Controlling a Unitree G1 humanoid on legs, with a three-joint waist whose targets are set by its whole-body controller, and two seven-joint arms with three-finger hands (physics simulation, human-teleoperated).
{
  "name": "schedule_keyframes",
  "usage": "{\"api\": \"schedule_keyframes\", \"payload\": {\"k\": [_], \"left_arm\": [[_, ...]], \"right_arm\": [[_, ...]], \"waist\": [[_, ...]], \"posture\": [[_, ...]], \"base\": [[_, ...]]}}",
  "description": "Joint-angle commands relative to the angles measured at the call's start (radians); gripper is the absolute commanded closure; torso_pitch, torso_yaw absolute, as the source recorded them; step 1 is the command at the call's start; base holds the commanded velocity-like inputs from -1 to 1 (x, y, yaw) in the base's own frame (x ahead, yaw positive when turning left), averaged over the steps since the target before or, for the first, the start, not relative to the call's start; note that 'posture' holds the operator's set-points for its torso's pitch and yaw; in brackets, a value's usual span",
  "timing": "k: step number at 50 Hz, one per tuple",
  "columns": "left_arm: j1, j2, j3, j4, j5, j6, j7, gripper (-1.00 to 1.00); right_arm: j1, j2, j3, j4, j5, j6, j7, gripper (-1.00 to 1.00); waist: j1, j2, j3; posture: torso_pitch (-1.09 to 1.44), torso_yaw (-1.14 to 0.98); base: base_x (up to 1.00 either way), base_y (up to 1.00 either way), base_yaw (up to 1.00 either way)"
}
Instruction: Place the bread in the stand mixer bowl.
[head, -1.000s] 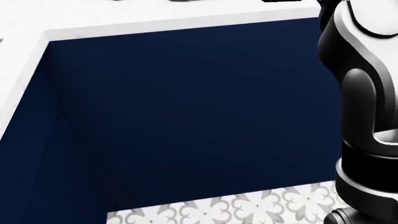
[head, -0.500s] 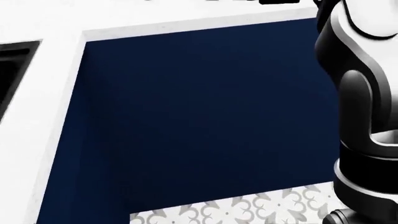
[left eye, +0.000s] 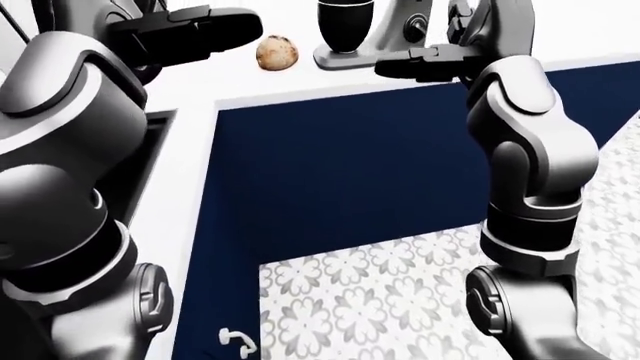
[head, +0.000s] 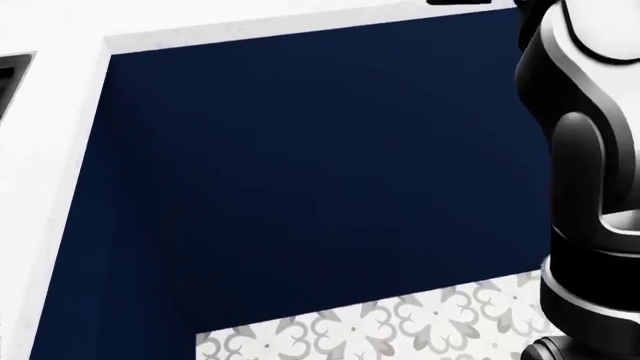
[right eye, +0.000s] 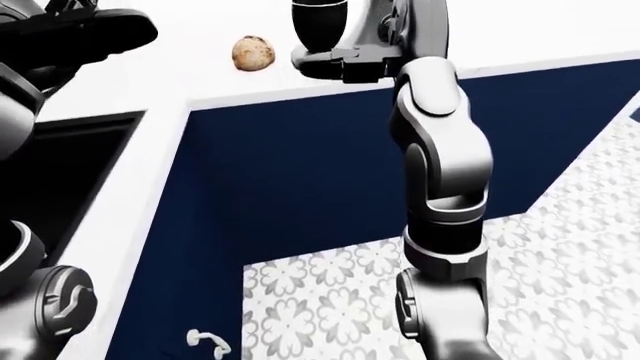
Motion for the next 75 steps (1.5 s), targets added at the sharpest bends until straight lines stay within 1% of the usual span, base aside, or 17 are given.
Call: {"api": "schedule_keyframes", "payload": {"k": [1,5,8,12,19,23,24,26,32,36,46,50,51,53,59,63,75], "left_arm": [[-0.033,0.015,0.017,-0.018,0.008,-0.029,-0.001,-1.00],[-0.031,0.015,0.017,-0.018,0.010,-0.030,-0.004,-1.00],[-0.031,0.015,0.017,-0.019,0.010,-0.029,-0.004,-1.00],[-0.032,0.015,0.018,-0.019,0.010,-0.028,-0.004,-1.00],[-0.034,0.017,0.020,-0.016,0.009,-0.028,-0.004,-1.00],[-0.033,0.017,0.020,-0.016,0.009,-0.029,-0.004,-1.00],[-0.033,0.017,0.020,-0.016,0.009,-0.029,-0.004,-1.00],[-0.031,0.018,0.020,-0.016,0.009,-0.031,-0.005,-1.00],[-0.032,0.017,0.020,-0.018,0.008,-0.030,-0.003,-1.00],[-0.032,0.018,0.019,-0.017,0.008,-0.030,-0.003,-1.00],[-0.034,0.017,0.019,-0.019,0.007,-0.027,0.000,-1.00],[-0.033,0.018,0.019,-0.019,0.008,-0.029,-0.002,-1.00],[-0.032,0.017,0.018,-0.018,0.008,-0.029,-0.003,-1.00],[-0.032,0.017,0.017,-0.018,0.009,-0.030,-0.003,-1.00],[-0.033,0.017,0.021,-0.020,0.007,-0.028,-0.003,-1.00],[-0.035,0.017,0.021,-0.021,0.005,-0.026,0.000,-1.00],[-0.036,0.019,0.020,-0.017,0.003,-0.029,0.002,-1.00]], "right_arm": [[-0.040,-0.007,-0.004,-0.032,-0.002,-0.034,0.001,-1.00],[-0.040,-0.006,-0.003,-0.035,-0.003,-0.031,0.001,-1.00],[-0.040,-0.006,-0.002,-0.035,-0.004,-0.031,0.001,-1.00],[-0.041,-0.005,-0.002,-0.035,-0.004,-0.029,0.001,-1.00],[-0.043,-0.005,-0.004,-0.034,-0.005,-0.028,0.000,-1.00],[-0.041,-0.005,-0.003,-0.032,-0.005,-0.032,0.001,-1.00],[-0.041,-0.004,-0.003,-0.032,-0.004,-0.032,0.000,-1.00],[-0.041,-0.005,-0.004,-0.032,-0.004,-0.032,0.000,-1.00],[-0.039,-0.004,-0.002,-0.034,-0.006,-0.032,0.001,-1.00],[-0.039,-0.004,-0.001,-0.034,-0.007,-0.033,0.002,-1.00],[-0.038,-0.002,-0.001,-0.036,-0.008,-0.033,0.003,-1.00],[-0.038,-0.002,0.000,-0.035,-0.010,-0.033,0.004,-1.00],[-0.038,-0.001,0.001,-0.035,-0.010,-0.032,0.004,-1.00],[-0.039,-0.001,0.001,-0.036,-0.011,-0.032,0.004,-1.00],[-0.038,-0.001,0.000,-0.037,-0.012,-0.033,0.006,-1.00],[-0.038,-0.001,-0.001,-0.037,-0.012,-0.032,0.005,-1.00],[-0.040,-0.001,0.000,-0.034,-0.012,-0.033,0.005,-1.00]], "waist": [[0.004,-0.005,-0.031],[0.005,0.006,-0.031],[-0.003,0.050,-0.034],[-0.005,0.049,-0.024],[0.005,-0.004,-0.025],[0.018,-0.099,-0.047],[0.009,-0.048,-0.031],[0.010,-0.070,-0.033],[0.006,-0.018,-0.019],[-0.009,0.073,-0.040],[0.006,-0.003,-0.027],[0.017,-0.102,-0.045],[0.010,-0.054,-0.035],[0.010,-0.071,-0.040],[0.006,-0.019,-0.023],[-0.009,0.073,-0.042],[0.014,-0.038,-0.029]], "posture": [[0.00,0.00],[0.00,0.00],[0.00,0.00],[0.00,0.00],[0.00,0.00],[0.00,0.00],[0.00,0.00],[0.00,0.00],[0.00,0.00],[0.00,0.00],[0.00,0.00],[0.00,0.00],[0.00,0.00],[0.00,0.00],[0.00,0.00],[0.00,0.00],[0.00,0.00]], "base": [[0.12,0.00,0.00],[0.16,0.00,0.00],[0.17,0.00,0.00],[0.17,0.00,0.00],[0.17,0.00,0.00],[0.16,0.00,0.00],[0.17,0.00,0.00],[0.16,0.00,0.00],[0.16,0.00,0.00],[0.16,0.00,0.00],[0.16,0.00,0.00],[0.17,0.00,0.00],[0.16,0.00,0.00],[0.16,0.00,0.00],[0.16,0.00,0.00],[0.16,0.00,0.00],[0.16,0.00,0.00]]}}
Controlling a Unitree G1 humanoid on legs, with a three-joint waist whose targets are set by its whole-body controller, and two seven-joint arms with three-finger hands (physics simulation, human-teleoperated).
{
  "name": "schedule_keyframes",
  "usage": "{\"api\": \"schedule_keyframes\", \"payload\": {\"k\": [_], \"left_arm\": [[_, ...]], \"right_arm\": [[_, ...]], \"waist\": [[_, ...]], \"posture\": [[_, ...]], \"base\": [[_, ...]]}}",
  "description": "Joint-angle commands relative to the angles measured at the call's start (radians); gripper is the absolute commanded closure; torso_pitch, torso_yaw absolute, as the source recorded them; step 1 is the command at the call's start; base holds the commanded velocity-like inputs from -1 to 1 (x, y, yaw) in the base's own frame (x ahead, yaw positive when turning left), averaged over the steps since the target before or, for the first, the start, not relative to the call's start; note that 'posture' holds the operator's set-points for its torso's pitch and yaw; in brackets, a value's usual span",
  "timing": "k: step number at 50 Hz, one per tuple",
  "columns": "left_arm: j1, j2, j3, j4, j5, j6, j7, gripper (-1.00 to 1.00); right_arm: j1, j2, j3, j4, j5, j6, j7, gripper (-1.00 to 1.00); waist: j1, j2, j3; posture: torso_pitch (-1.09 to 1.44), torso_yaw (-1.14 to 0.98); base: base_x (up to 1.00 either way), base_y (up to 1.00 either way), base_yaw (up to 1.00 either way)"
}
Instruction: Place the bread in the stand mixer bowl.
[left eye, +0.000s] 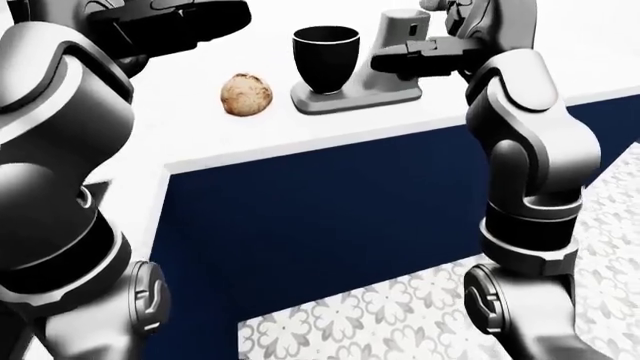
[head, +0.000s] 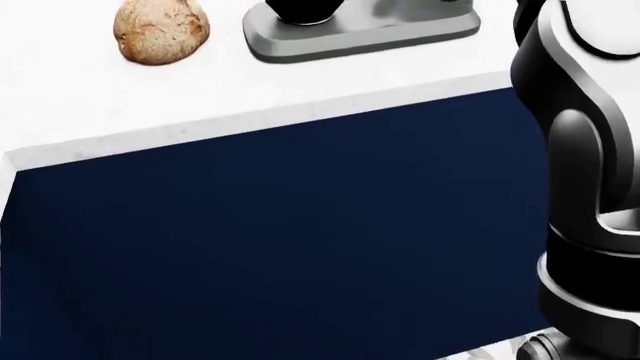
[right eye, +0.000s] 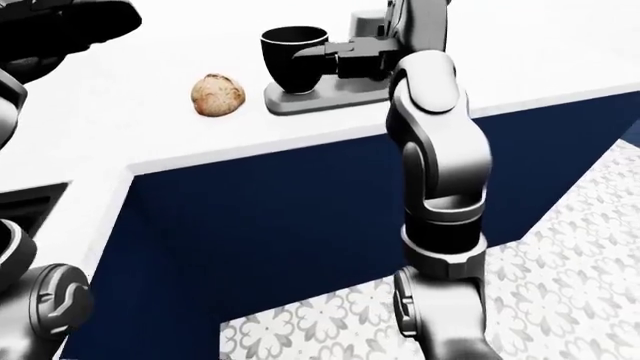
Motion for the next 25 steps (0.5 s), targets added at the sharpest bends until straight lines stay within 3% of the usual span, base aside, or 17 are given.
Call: {"api": "schedule_keyframes", "payload": {"k": [1,2,3,4,5,7,12,14,16,17,18,21,25], "left_arm": [[-0.025,0.005,0.001,-0.012,-0.001,-0.020,-0.003,-1.00],[-0.025,0.004,0.001,-0.013,-0.002,-0.019,-0.003,-1.00],[-0.025,0.005,0.001,-0.013,-0.002,-0.020,-0.003,-1.00],[-0.024,0.005,0.001,-0.014,-0.002,-0.020,-0.003,-1.00],[-0.024,0.004,0.002,-0.014,-0.003,-0.020,-0.002,-1.00],[-0.023,0.005,0.002,-0.014,-0.003,-0.020,-0.003,-1.00],[-0.023,0.005,0.001,-0.014,-0.002,-0.021,-0.004,-1.00],[-0.022,0.004,0.000,-0.015,-0.002,-0.021,-0.003,-1.00],[-0.023,0.005,0.001,-0.015,-0.003,-0.020,-0.002,-1.00],[-0.022,0.005,0.000,-0.014,-0.001,-0.022,-0.004,-1.00],[-0.021,0.005,-0.001,-0.014,0.000,-0.023,-0.005,-1.00],[-0.022,0.005,-0.001,-0.013,0.000,-0.022,-0.005,-1.00],[-0.021,0.004,0.000,-0.013,0.001,-0.023,-0.006,-1.00]], "right_arm": [[-0.025,-0.010,-0.008,-0.017,-0.005,-0.021,-0.003,-1.00],[-0.024,-0.010,-0.008,-0.018,-0.006,-0.020,-0.003,-1.00],[-0.024,-0.010,-0.007,-0.019,-0.006,-0.020,-0.003,-1.00],[-0.024,-0.009,-0.007,-0.018,-0.006,-0.020,-0.002,-1.00],[-0.023,-0.009,-0.005,-0.019,-0.008,-0.020,-0.002,-1.00],[-0.022,-0.008,-0.004,-0.018,-0.010,-0.023,0.000,-1.00],[-0.021,-0.006,-0.002,-0.019,-0.016,-0.025,0.005,-1.00],[-0.021,-0.005,-0.001,-0.021,-0.018,-0.024,0.006,-1.00],[-0.020,-0.003,-0.002,-0.019,-0.020,-0.026,0.007,-1.00],[-0.021,-0.003,-0.001,-0.021,-0.021,-0.025,0.007,-1.00],[-0.020,-0.003,-0.002,-0.021,-0.021,-0.025,0.007,-1.00],[-0.021,-0.003,-0.002,-0.020,-0.023,-0.026,0.009,-1.00],[-0.021,-0.001,-0.003,-0.023,-0.023,-0.023,0.009,-1.00]], "waist": [[-0.001,-0.015,-0.026],[-0.002,-0.042,-0.029],[-0.009,-0.002,-0.024],[-0.002,-0.021,-0.022],[-0.008,-0.017,-0.026],[-0.009,-0.004,-0.029],[-0.015,0.043,-0.010],[-0.021,0.075,-0.018],[-0.027,0.137,-0.036],[-0.019,0.090,-0.024],[-0.026,0.117,-0.019],[-0.020,0.094,-0.025],[-0.014,0.057,-0.016]], "posture": [[0.00,0.00],[0.00,0.00],[0.00,0.00],[0.00,0.00],[0.00,0.00],[0.00,0.00],[0.00,0.00],[0.00,0.00],[0.00,0.00],[0.00,0.00],[0.00,0.00],[0.00,0.00],[0.00,0.00]], "base": [[0.16,0.00,0.00],[0.16,0.00,0.00],[0.17,0.00,0.00],[0.16,0.00,0.00],[0.16,0.00,0.00],[0.18,0.00,0.00],[0.18,0.03,0.00],[0.18,0.08,0.00],[0.18,0.09,0.00],[0.19,0.07,0.00],[0.18,0.09,0.00],[0.19,0.08,0.00],[0.18,0.08,0.00]]}}
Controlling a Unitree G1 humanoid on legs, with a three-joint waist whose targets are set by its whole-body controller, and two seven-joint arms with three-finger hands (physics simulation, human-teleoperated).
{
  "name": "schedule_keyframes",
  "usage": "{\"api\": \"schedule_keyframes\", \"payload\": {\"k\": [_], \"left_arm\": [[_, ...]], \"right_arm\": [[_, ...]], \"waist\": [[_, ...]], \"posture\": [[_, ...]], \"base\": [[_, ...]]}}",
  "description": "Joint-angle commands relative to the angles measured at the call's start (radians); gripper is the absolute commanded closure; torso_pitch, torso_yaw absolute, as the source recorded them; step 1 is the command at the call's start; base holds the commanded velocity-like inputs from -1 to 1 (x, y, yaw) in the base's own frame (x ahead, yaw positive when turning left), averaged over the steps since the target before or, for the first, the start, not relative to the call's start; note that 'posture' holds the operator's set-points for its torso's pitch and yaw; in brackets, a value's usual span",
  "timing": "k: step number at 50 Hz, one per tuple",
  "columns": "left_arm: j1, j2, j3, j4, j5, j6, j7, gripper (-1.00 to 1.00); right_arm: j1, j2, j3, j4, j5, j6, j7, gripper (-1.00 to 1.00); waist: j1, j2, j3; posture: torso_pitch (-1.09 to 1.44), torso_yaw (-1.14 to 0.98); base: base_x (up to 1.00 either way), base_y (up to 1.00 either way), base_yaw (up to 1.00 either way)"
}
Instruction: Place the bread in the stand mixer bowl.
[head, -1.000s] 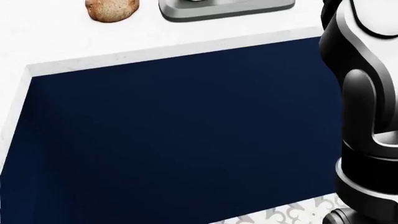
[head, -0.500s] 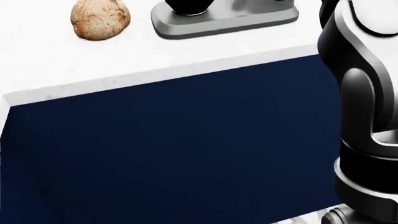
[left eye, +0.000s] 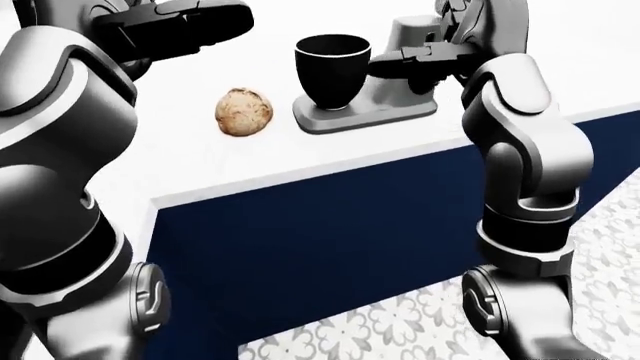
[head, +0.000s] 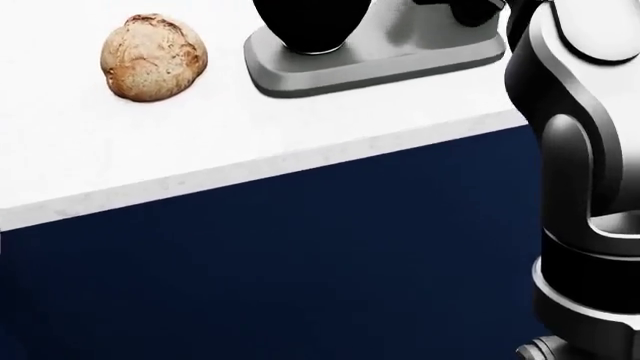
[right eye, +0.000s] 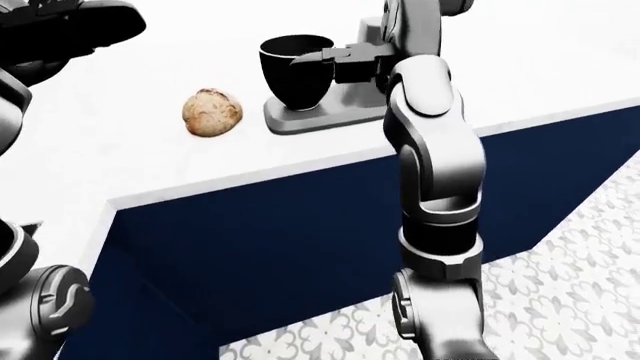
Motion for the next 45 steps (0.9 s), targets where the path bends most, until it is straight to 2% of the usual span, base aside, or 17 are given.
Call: {"api": "schedule_keyframes", "payload": {"k": [1,4,10,15,18,19,20,21,23,27,30,31,39,42,43,44,45], "left_arm": [[-0.028,0.007,0.005,-0.011,0.001,-0.023,-0.006,-1.00],[-0.030,0.006,0.005,-0.012,0.000,-0.021,-0.004,-1.00],[-0.031,0.007,0.008,-0.014,-0.004,-0.018,-0.001,-1.00],[-0.032,0.007,0.008,-0.014,-0.006,-0.018,0.002,-1.00],[-0.032,0.009,0.007,-0.013,-0.006,-0.019,0.001,-1.00],[-0.031,0.009,0.006,-0.012,-0.005,-0.021,0.000,-1.00],[-0.031,0.009,0.006,-0.012,-0.005,-0.021,0.000,-1.00],[-0.032,0.009,0.007,-0.012,-0.006,-0.020,0.001,-1.00],[-0.032,0.009,0.006,-0.012,-0.006,-0.020,0.001,-1.00],[-0.032,0.009,0.007,-0.014,-0.007,-0.018,0.003,-1.00],[-0.030,0.010,0.006,-0.012,-0.005,-0.021,-0.001,-1.00],[-0.031,0.009,0.006,-0.012,-0.005,-0.021,0.000,-1.00],[-0.032,0.007,0.004,-0.013,-0.002,-0.020,0.000,-1.00],[-0.030,0.007,0.004,-0.013,-0.001,-0.021,-0.002,-1.00],[-0.030,0.006,0.004,-0.013,0.000,-0.021,-0.002,-1.00],[-0.030,0.006,0.004,-0.013,0.000,-0.022,-0.003,-1.00],[-0.030,0.006,0.004,-0.012,0.001,-0.022,-0.003,-1.00]], "right_arm": [[-0.030,-0.011,-0.011,-0.024,-0.006,-0.027,-0.004,-1.00],[-0.031,-0.011,-0.010,-0.022,-0.008,-0.028,-0.003,-1.00],[-0.031,-0.011,-0.011,-0.022,-0.008,-0.027,-0.001,-1.00],[-0.030,-0.011,-0.013,-0.017,-0.006,-0.033,-0.001,-1.00],[-0.029,-0.010,-0.011,-0.018,-0.003,-0.038,0.002,-1.00],[-0.029,-0.010,-0.010,-0.017,-0.004,-0.038,0.002,-1.00],[-0.029,-0.009,-0.010,-0.018,-0.004,-0.039,0.002,-1.00],[-0.029,-0.008,-0.011,-0.019,-0.002,-0.038,0.003,-1.00],[-0.026,-0.006,-0.009,-0.021,-0.002,-0.040,0.003,-1.00],[-0.026,-0.008,-0.012,-0.035,0.000,-0.041,-0.004,-1.00],[-0.023,-0.010,-0.003,-0.034,-0.012,-0.047,0.002,-1.00],[-0.023,-0.010,-0.003,-0.034,-0.014,-0.047,0.003,-1.00],[-0.022,-0.007,-0.004,-0.037,-0.024,-0.046,0.011,-1.00],[-0.022,-0.006,-0.004,-0.036,-0.026,-0.047,0.011,-1.00],[-0.022,-0.006,-0.004,-0.035,-0.027,-0.048,0.012,-1.00],[-0.023,-0.005,-0.005,-0.035,-0.028,-0.048,0.011,-1.00],[-0.023,-0.004,-0.005,-0.035,-0.027,-0.048,0.012,-1.00]], "waist": [[-0.002,0.003,-0.019],[0.008,-0.057,-0.028],[0.001,-0.052,-0.031],[-0.007,-0.005,-0.013],[-0.020,0.065,-0.029],[-0.026,0.097,-0.060],[-0.012,0.061,-0.027],[-0.016,0.079,0.010],[-0.022,0.064,-0.007],[-0.021,0.025,0.018],[-0.006,-0.035,0.005],[0.003,-0.025,-0.022],[0.005,-0.001,-0.034],[-0.003,0.043,-0.024],[-0.003,0.078,-0.035],[0.007,0.058,-0.035],[0.001,0.063,-0.035]], "posture": [[0.00,0.00],[0.00,0.00],[0.00,0.00],[0.00,0.00],[0.00,0.00],[0.00,0.00],[0.00,0.00],[0.00,0.00],[0.00,0.00],[0.00,0.00],[0.00,0.00],[0.00,0.00],[0.00,0.00],[0.00,0.00],[0.00,0.00],[0.00,0.00],[0.00,0.00]], "base": [[0.17,0.08,0.00],[0.19,0.08,0.00],[0.18,0.11,0.00],[0.19,0.13,0.00],[0.18,0.12,0.00],[0.19,0.12,0.00],[0.19,0.05,0.00],[0.03,0.00,0.00],[0.00,0.00,0.00],[0.00,0.00,0.00],[0.00,0.00,0.00],[0.00,0.00,0.09],[0.00,0.00,0.37],[0.00,0.00,0.56],[0.00,0.00,0.58],[0.00,0.00,0.59],[0.00,0.00,0.58]]}}
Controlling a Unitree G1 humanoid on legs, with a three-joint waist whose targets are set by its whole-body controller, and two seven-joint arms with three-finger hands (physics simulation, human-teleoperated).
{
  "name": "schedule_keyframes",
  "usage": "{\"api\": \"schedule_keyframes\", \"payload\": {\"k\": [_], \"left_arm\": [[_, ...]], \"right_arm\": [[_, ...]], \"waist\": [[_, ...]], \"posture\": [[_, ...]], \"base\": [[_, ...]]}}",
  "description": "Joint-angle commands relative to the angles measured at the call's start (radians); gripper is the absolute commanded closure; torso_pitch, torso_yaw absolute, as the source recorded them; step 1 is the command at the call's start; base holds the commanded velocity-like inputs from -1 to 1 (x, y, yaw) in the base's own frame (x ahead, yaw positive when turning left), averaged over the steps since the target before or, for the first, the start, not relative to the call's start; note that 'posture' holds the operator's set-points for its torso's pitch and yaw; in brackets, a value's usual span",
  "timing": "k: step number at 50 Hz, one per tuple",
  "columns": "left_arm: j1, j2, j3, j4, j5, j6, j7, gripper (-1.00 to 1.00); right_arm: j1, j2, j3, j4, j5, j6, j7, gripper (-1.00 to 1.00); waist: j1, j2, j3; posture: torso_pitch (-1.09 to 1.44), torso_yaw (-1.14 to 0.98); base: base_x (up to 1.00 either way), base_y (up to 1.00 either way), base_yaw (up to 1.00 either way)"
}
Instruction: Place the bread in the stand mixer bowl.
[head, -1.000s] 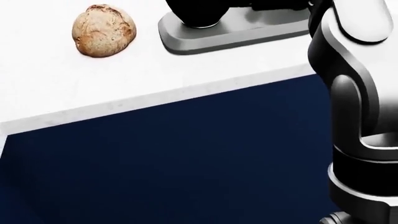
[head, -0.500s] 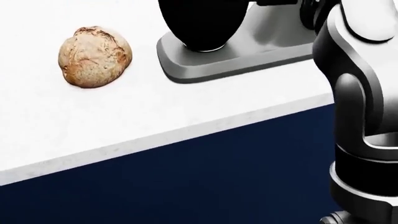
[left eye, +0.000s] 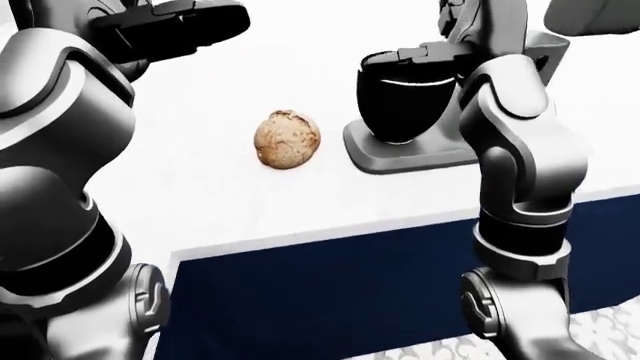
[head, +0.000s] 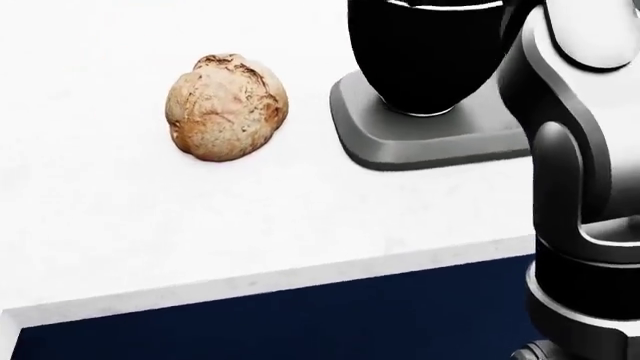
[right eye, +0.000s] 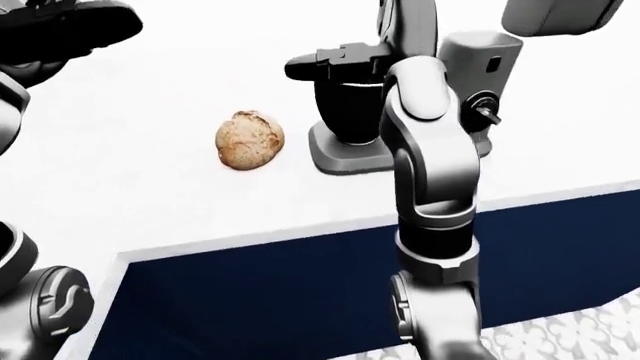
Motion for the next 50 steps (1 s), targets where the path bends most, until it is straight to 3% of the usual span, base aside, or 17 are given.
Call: {"api": "schedule_keyframes", "payload": {"k": [1,8,10,11,12,13,14,17,19,21,23,24,25,28,39,45,50], "left_arm": [[-0.038,0.005,-0.004,-0.012,0.000,-0.018,-0.006,-1.00],[-0.039,0.004,-0.003,-0.013,0.000,-0.016,-0.005,-1.00],[-0.039,0.004,-0.002,-0.012,0.000,-0.017,-0.005,-1.00],[-0.040,0.005,-0.002,-0.012,0.000,-0.016,-0.005,-1.00],[-0.040,0.004,-0.002,-0.013,-0.001,-0.015,-0.003,-1.00],[-0.039,0.005,-0.002,-0.012,-0.001,-0.016,-0.004,-1.00],[-0.039,0.005,-0.002,-0.011,0.000,-0.017,-0.005,-1.00],[-0.038,0.005,-0.002,-0.013,-0.001,-0.016,-0.004,-1.00],[-0.039,0.005,-0.002,-0.012,0.000,-0.017,-0.005,-1.00],[-0.039,0.006,-0.001,-0.011,-0.001,-0.017,-0.005,-1.00],[-0.039,0.006,-0.002,-0.011,0.000,-0.017,-0.005,-1.00],[-0.040,0.005,-0.002,-0.012,-0.001,-0.016,-0.004,-1.00],[-0.040,0.005,-0.002,-0.012,-0.002,-0.015,-0.004,-1.00],[-0.038,0.006,-0.002,-0.010,0.001,-0.019,-0.006,-1.00],[-0.035,0.002,-0.007,-0.006,0.012,-0.023,-0.011,-1.00],[-0.039,0.000,-0.003,-0.004,0.017,-0.018,-0.013,-1.00],[-0.038,0.002,-0.001,0.000,0.016,-0.021,-0.015,-1.00]], "right_arm": [[-0.032,-0.016,-0.019,-0.013,-0.005,-0.017,-0.002,-1.00],[-0.034,-0.017,-0.023,-0.010,-0.005,-0.018,-0.002,-1.00],[-0.034,-0.017,-0.023,-0.009,-0.005,-0.020,-0.002,-1.00],[-0.034,-0.017,-0.023,-0.009,-0.005,-0.019,-0.002,-1.00],[-0.034,-0.018,-0.022,-0.009,-0.005,-0.019,-0.002,-1.00],[-0.034,-0.018,-0.024,-0.008,-0.004,-0.019,-0.002,-1.00],[-0.034,-0.018,-0.024,-0.008,-0.004,-0.019,-0.003,-1.00],[-0.035,-0.020,-0.021,-0.006,-0.007,-0.016,-0.004,-1.00],[-0.038,-0.019,-0.022,-0.007,-0.008,-0.009,-0.006,-1.00],[-0.038,-0.018,-0.023,-0.006,-0.008,-0.009,-0.007,-1.00],[-0.039,-0.017,-0.022,-0.004,-0.008,-0.007,-0.009,-1.00],[-0.039,-0.017,-0.022,-0.004,-0.008,-0.006,-0.009,-1.00],[-0.039,-0.017,-0.022,-0.003,-0.008,-0.006,-0.010,-1.00],[-0.039,-0.017,-0.021,0.002,-0.010,-0.010,-0.010,-1.00],[-0.089,-0.015,0.000,-0.002,-0.028,0.024,0.009,-1.00],[-0.402,-0.037,0.058,0.469,-0.143,-0.140,0.111,-1.00],[-0.721,-0.017,0.095,1.126,-0.274,-0.424,0.210,-1.00]], "waist": [[-0.011,0.016,-0.030],[-0.013,-0.055,-0.016],[-0.014,-0.092,-0.014],[-0.013,-0.126,-0.023],[-0.010,-0.124,-0.034],[-0.018,-0.113,-0.020],[-0.011,-0.120,-0.017],[-0.011,-0.099,-0.026],[-0.018,-0.087,0.001],[-0.027,-0.065,0.010],[-0.039,-0.015,0.001],[-0.052,-0.009,-0.003],[-0.046,-0.021,0.011],[-0.046,-0.028,-0.004],[-0.034,-0.035,-0.006],[-0.044,-0.024,-0.007],[-0.057,-0.009,-0.004]], "posture": [[0.00,0.00],[0.00,0.00],[0.00,0.00],[0.00,0.00],[0.00,0.00],[0.00,0.00],[0.00,0.00],[0.00,0.00],[0.00,0.00],[0.00,0.00],[0.00,0.00],[0.00,0.00],[0.00,0.00],[0.00,0.00],[0.00,0.00],[0.00,0.00],[0.00,0.00]], "base": [[0.00,0.00,0.58],[0.00,0.00,0.59],[0.00,0.00,0.59],[0.00,0.00,0.59],[0.00,0.00,0.59],[0.00,0.00,0.59],[0.00,0.00,0.59],[0.00,0.00,0.47],[0.00,0.02,0.00],[0.00,0.00,0.00],[0.00,0.00,0.00],[0.00,0.00,0.00],[0.00,0.00,0.00],[0.00,0.00,0.00],[0.00,0.00,0.00],[0.00,0.00,0.00],[0.00,0.00,0.00]]}}
